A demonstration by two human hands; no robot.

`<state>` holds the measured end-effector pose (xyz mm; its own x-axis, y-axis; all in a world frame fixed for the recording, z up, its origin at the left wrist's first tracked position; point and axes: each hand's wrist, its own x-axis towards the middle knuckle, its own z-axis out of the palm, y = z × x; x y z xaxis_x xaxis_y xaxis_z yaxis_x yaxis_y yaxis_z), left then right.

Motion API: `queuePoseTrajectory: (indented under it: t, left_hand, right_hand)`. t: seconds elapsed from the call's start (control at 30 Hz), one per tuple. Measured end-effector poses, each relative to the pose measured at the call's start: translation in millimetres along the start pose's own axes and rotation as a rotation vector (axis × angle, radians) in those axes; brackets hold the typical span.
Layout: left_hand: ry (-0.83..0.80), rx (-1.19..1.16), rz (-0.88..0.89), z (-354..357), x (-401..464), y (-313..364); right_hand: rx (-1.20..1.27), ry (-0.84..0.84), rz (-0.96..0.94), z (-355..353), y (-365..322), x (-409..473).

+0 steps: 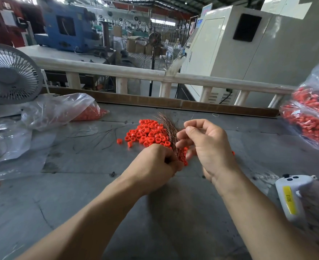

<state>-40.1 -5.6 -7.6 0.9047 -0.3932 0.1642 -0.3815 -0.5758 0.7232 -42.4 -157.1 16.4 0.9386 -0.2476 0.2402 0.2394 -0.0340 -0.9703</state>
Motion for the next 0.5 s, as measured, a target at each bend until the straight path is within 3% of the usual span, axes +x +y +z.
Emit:
queuePoseTrajectory:
  t: [0.13,0.2,0.33,0.5]
  left_hand:
    - [-0.025,-0.13,-0.003,-2,0,0]
    - [0.086,-0.16,-0.049,-7,2,-5]
    - [0.385,0.116,-0.19,-21,6,-23]
    - [0.397,0.258,-0.212,-20,4,-31]
  right_hand:
    - [-0.004,0.069,0.03,-4,1,3]
    - [-0.011,0.096,0.04,-8,0,5]
    - [-0.035,0.119,0.057,-12,0,6]
    - [-0.073,0.118,0.044,-12,2,6]
